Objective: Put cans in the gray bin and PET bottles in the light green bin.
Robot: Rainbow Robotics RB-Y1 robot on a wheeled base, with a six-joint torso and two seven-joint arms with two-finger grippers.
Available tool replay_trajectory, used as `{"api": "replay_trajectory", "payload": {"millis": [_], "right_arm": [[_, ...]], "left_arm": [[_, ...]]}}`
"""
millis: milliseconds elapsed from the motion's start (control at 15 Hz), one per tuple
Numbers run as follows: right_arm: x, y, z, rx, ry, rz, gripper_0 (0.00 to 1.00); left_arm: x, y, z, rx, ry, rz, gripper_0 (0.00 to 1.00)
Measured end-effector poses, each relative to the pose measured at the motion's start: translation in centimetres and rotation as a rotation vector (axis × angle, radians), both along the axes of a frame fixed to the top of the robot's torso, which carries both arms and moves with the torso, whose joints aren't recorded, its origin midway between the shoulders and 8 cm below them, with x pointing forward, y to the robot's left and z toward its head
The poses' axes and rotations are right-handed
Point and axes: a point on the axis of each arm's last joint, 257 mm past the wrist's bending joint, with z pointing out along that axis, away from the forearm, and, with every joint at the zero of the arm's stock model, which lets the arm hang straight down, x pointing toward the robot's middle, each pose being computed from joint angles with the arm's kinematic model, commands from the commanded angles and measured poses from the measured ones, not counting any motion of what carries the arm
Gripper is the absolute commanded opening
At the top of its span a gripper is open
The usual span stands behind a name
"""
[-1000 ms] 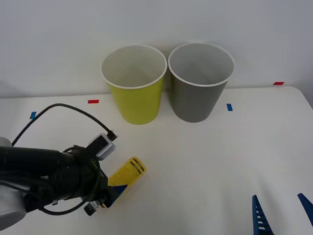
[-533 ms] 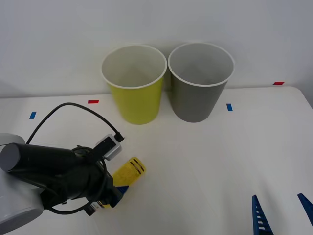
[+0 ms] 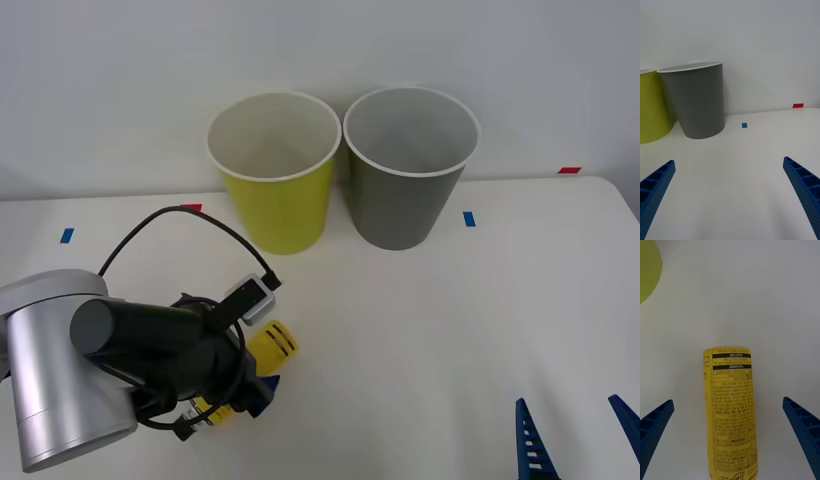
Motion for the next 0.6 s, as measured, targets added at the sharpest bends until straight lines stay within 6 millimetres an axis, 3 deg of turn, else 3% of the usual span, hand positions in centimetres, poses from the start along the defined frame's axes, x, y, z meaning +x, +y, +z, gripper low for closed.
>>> {"api": "replay_trajectory", "payload": {"millis": [267, 600], "right_arm": [[0.0, 0.0, 0.0, 0.000, 0.000, 0.000, 1.00], [0.0, 0.0, 0.0, 0.000, 0.000, 0.000, 1.00]], "left_arm": [[0.8, -1.1, -1.5, -0.029, 0.044, 0.052, 1.00], [1.0, -0.5, -2.2, -0.003, 0.093, 0.178, 1.00]]}}
